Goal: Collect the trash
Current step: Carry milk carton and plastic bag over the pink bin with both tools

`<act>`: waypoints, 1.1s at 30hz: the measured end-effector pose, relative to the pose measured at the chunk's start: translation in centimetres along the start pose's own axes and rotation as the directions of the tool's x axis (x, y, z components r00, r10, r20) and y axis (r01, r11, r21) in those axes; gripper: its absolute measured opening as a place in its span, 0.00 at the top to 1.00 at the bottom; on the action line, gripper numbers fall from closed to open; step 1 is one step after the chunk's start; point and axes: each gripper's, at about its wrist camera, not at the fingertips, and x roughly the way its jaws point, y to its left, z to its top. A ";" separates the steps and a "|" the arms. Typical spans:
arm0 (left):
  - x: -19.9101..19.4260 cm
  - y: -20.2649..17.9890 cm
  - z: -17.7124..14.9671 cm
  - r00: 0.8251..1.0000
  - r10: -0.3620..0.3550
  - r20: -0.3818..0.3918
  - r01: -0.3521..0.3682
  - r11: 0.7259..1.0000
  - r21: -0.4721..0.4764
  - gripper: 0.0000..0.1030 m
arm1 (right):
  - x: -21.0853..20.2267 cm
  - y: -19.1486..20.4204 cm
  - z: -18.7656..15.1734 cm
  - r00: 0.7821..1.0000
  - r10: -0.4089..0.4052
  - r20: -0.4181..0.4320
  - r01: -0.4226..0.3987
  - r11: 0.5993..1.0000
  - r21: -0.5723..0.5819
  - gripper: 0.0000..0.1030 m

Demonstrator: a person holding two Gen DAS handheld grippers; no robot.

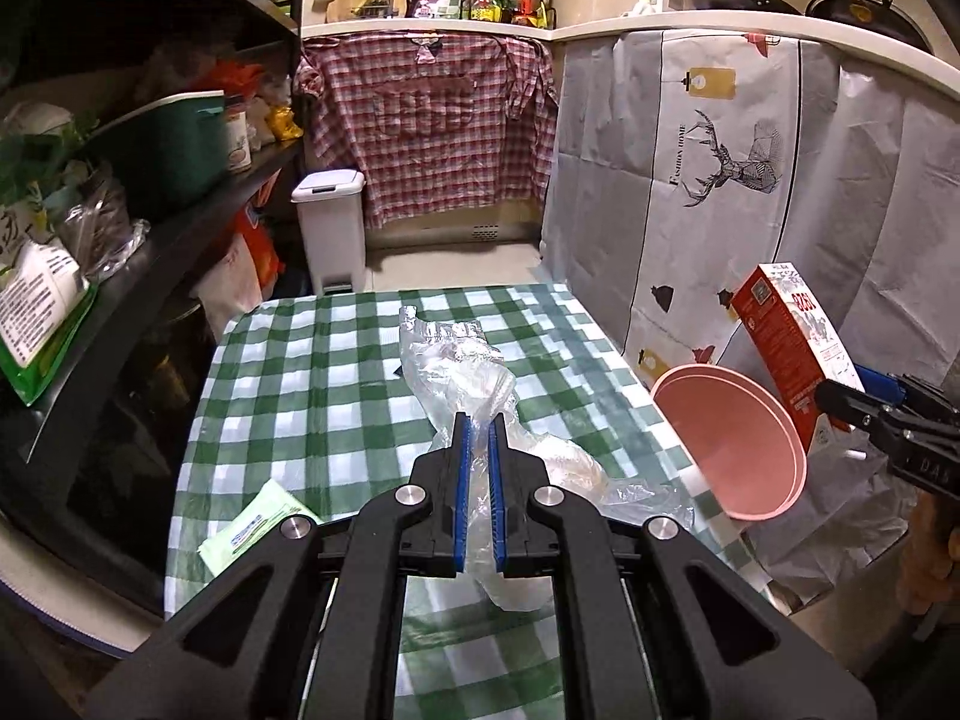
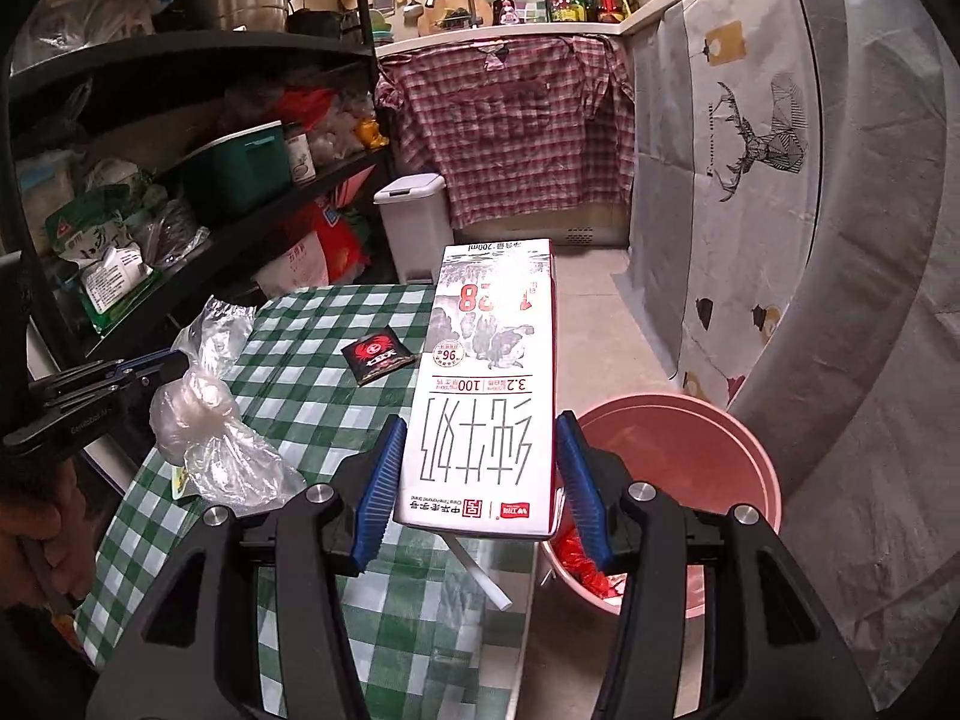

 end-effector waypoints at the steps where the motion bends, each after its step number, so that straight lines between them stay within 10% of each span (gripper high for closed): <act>1: 0.1 -0.3 0.1 1.000 0.000 0.002 0.000 1.000 0.001 0.94 | -0.1 -0.2 0.0 1.000 -0.002 0.000 0.002 1.000 0.005 0.50; 33: 2.3 -8.5 2.3 0.999 -0.051 0.017 0.050 0.998 0.037 0.94 | -1.4 -6.8 0.1 0.992 -0.124 0.026 0.119 0.983 0.138 0.50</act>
